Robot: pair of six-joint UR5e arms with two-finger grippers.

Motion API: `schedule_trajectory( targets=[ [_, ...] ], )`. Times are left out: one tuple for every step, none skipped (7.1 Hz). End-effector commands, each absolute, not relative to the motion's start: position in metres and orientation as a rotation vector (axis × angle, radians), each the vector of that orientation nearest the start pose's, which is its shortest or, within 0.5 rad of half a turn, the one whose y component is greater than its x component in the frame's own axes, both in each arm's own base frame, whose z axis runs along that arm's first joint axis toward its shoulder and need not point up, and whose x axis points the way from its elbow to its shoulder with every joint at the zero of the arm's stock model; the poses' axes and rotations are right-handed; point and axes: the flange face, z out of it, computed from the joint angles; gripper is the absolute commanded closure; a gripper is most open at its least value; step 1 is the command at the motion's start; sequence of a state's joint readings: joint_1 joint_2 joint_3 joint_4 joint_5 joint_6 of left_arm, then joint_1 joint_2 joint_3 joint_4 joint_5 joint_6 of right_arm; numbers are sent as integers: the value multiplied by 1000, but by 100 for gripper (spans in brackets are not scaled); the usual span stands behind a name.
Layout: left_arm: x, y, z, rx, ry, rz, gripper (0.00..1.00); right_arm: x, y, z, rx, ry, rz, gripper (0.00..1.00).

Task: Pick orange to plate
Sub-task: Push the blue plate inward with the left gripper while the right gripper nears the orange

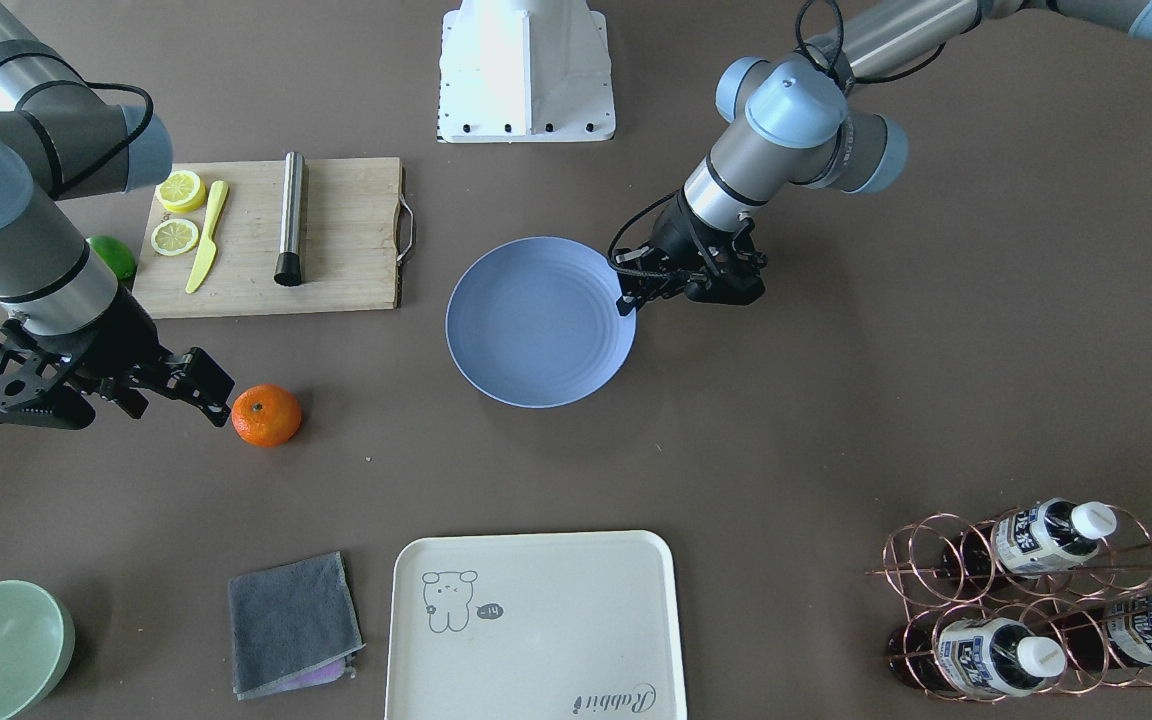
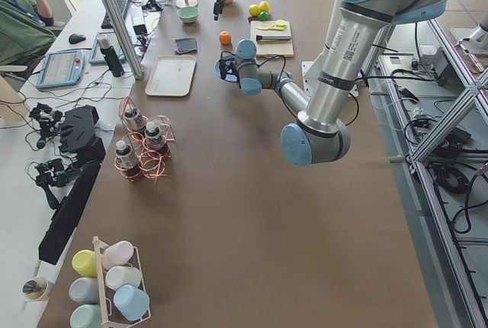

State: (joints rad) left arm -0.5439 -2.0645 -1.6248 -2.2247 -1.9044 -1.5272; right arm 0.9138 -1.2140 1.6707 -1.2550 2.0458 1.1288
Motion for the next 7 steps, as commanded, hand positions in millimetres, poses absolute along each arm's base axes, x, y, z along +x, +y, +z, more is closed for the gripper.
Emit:
schedule_trajectory(
  targets=[
    [543,-425,272,80,1201,-245,100,-329,-549,382,123,-870,243,0],
    [543,-425,274,78,1197,-246,100,-333,-548,383,122,-865,240,0],
    [541,-428,276,85,1194,-246,49,-337,-546,385,124,-860,236,0],
    [539,-428,274,103,1198,-247,2,-340,-544,385,125,-856,233,0],
    [533,-429,265,114,1216,-247,2,-344,-542,388,121,-854,228,0],
    [515,-445,259,132,1226,-268,2,-348,-541,388,123,-850,223,0],
    [497,-462,258,117,1233,-275,2,-357,-537,391,129,-838,215,0]
  ],
)
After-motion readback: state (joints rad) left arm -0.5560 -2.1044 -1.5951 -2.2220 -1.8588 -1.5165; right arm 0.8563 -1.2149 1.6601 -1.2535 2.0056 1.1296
